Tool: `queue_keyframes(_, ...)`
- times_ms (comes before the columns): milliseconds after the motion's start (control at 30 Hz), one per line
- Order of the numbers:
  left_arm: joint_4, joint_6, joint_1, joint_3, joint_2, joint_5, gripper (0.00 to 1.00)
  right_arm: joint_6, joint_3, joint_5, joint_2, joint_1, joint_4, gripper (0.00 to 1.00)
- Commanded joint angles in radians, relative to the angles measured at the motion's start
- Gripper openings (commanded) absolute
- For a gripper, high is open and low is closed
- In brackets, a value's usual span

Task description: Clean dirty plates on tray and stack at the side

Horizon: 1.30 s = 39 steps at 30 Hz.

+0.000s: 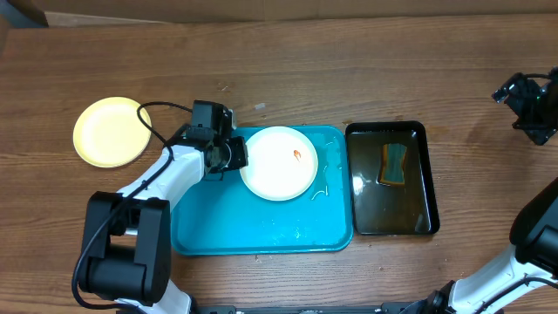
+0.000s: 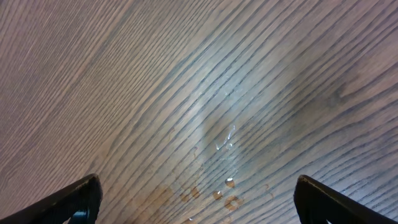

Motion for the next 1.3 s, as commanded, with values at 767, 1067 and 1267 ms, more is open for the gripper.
queue_keyframes(767, -0.007, 0.006, -0.042, 0.006, 0.001, -0.048, 0.1, -0.172, 0.017, -0.473, -0.028, 0.013, -0.161, 0.81)
queue_keyframes(1067, 0.004, 0.006, -0.042, 0.006, 0.001, -0.048, 0.11, -0.158, 0.003, -0.192, -0.028, 0.266, -0.338, 0.47)
queue_keyframes(1267, 0.003, 0.006, -0.042, 0.006, 0.001, -0.047, 0.11, -0.082, -0.018, 0.065, -0.025, 0.463, -0.331, 0.52)
